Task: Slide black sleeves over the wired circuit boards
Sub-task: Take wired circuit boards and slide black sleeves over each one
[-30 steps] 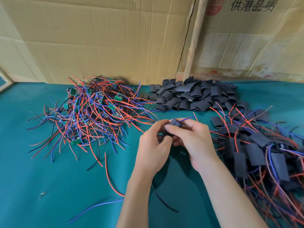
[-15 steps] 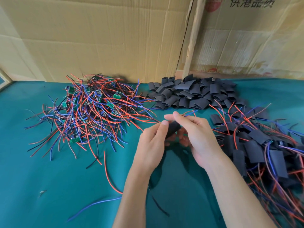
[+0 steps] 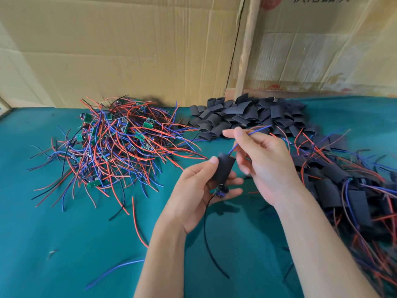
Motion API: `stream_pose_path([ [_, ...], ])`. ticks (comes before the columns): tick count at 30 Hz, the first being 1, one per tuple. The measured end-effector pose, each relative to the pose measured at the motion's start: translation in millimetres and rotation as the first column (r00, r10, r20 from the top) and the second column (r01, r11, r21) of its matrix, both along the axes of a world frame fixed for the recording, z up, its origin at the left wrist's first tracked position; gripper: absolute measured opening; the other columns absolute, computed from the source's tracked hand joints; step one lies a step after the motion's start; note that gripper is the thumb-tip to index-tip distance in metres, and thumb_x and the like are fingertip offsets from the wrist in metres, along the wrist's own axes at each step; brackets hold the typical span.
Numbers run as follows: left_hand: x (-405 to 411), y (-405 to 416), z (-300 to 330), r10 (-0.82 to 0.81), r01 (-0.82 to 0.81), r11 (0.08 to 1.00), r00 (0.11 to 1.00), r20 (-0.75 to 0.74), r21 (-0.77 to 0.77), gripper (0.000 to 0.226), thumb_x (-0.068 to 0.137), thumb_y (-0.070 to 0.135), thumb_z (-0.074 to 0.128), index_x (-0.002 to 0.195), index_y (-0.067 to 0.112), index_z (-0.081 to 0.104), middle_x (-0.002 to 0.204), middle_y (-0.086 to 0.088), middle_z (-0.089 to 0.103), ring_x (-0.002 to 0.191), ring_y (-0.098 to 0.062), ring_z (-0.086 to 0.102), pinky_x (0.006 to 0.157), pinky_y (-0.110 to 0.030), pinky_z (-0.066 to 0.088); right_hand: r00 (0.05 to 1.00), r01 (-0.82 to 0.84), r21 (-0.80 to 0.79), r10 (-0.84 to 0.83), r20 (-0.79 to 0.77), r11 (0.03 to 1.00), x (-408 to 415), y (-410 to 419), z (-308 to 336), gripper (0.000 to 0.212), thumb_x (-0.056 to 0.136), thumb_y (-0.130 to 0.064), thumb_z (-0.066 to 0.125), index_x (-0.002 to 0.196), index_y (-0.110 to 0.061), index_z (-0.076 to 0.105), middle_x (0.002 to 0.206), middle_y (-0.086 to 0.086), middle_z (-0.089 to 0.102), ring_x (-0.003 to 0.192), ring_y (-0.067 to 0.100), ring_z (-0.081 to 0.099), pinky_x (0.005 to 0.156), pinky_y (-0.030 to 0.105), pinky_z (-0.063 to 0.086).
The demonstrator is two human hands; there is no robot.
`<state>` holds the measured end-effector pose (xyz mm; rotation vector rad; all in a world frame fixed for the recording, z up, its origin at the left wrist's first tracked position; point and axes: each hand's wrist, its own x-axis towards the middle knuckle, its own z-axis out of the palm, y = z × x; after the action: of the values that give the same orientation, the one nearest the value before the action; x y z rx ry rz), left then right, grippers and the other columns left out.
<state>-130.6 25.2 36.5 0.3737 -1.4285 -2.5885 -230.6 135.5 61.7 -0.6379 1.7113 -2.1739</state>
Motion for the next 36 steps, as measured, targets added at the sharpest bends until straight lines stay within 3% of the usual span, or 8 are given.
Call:
stream_pose_path([
  [3,0.0,2.6,0.4,-0.070,0.070,0.998,0.997,0.031,0.001,0.035,0.087,0.031,0.059,0.100,0.000,0.068,0.091,-0.017,0.070,0.087,-0.031,0.074,0.076,-0.042,0.063,0.999,0.051,0.021,-0.051,-0.010,0.998,-0.8,0.6,-0.5,0.022,0.097,-0.032,0.068,0.083,-0.023,0.082,0.117,0.038,0.056,0.052,0.014,0.034,0.044,0.021,0.025],
  [9,3.1,1.2,-0.7,-0.140,0.140,0.990,0.990,-0.011,0.017,0.030,0.092,0.027,0.060,0.101,0.000,0.069,0.097,-0.017,0.070,0.097,-0.034,0.073,0.075,-0.042,0.063,0.992,0.126,-0.036,-0.126,0.013,0.991,-2.6,0.7,-4.6,0.018,0.095,-0.026,0.071,0.084,-0.021,0.083,0.082,0.009,0.064,0.052,0.011,0.039,0.044,0.021,0.027],
  [13,7.3,-2.1,0.5,-0.265,0.269,0.961,0.962,-0.063,0.070,0.033,0.094,0.029,0.062,0.116,0.007,0.072,0.099,-0.014,0.070,0.104,-0.037,0.071,0.078,-0.042,0.062,0.976,0.160,0.039,-0.152,-0.157,0.986,-0.6,-1.6,-8.4,0.017,0.094,-0.017,0.071,0.082,-0.017,0.082,0.082,-0.008,0.075,0.061,0.002,0.057,0.049,0.015,0.043],
  [16,8.2,-2.0,-0.1,-0.302,0.310,0.946,0.949,-0.090,0.098,0.032,0.095,0.030,0.061,0.122,0.015,0.070,0.097,-0.011,0.069,0.106,-0.037,0.071,0.078,-0.040,0.061,0.971,0.149,0.064,-0.134,-0.199,0.987,-0.5,-2.5,-8.8,0.017,0.094,-0.016,0.072,0.079,-0.018,0.081,0.092,-0.008,0.079,0.077,0.004,0.067,0.057,0.017,0.051],
  [21,6.9,-0.3,-1.4,-0.230,0.246,0.953,0.967,-0.109,0.175,0.041,0.088,0.033,0.069,0.121,0.009,0.064,0.093,-0.016,0.068,0.098,-0.041,0.072,0.076,-0.040,0.061,0.962,0.153,0.097,-0.125,-0.243,0.984,-0.4,-2.7,-9.2,0.017,0.092,-0.021,0.074,0.077,-0.021,0.081,0.091,-0.008,0.079,0.068,0.016,0.062,0.062,0.032,0.052],
  [25,4.7,1.9,-1.6,-0.129,0.143,0.971,0.988,-0.085,0.189,0.052,0.077,0.036,0.075,0.117,0.005,0.060,0.087,-0.015,0.068,0.088,-0.035,0.075,0.072,-0.039,0.061,0.971,0.109,0.079,-0.090,-0.220,0.991,0.2,-2.2,-7.9,0.011,0.092,-0.020,0.075,0.085,-0.017,0.083,0.089,-0.007,0.079,0.058,0.001,0.055,0.054,0.009,0.039],
  [32,7.2,2.1,1.1,-0.196,0.201,0.975,0.979,-0.059,0.098,0.046,0.081,0.041,0.073,0.116,0.012,0.063,0.093,-0.012,0.069,0.093,-0.039,0.074,0.067,-0.037,0.061,0.976,0.179,0.057,-0.170,-0.136,0.982,-0.6,-1.7,-6.3,0.013,0.092,-0.016,0.074,0.084,-0.009,0.081,0.070,-0.014,0.072,0.054,-0.001,0.055,0.053,0.007,0.038],
  [36,8.6,1.6,1.4,-0.248,0.251,0.967,0.967,-0.053,0.054,0.048,0.087,0.041,0.069,0.122,0.009,0.059,0.095,-0.011,0.068,0.096,-0.040,0.073,0.067,-0.038,0.061,0.985,0.165,0.068,-0.161,-0.060,0.984,2.1,-1.7,-3.4,0.014,0.092,-0.023,0.074,0.085,-0.015,0.082,0.058,-0.018,0.059,0.053,0.008,0.040,0.049,0.014,0.036],
])
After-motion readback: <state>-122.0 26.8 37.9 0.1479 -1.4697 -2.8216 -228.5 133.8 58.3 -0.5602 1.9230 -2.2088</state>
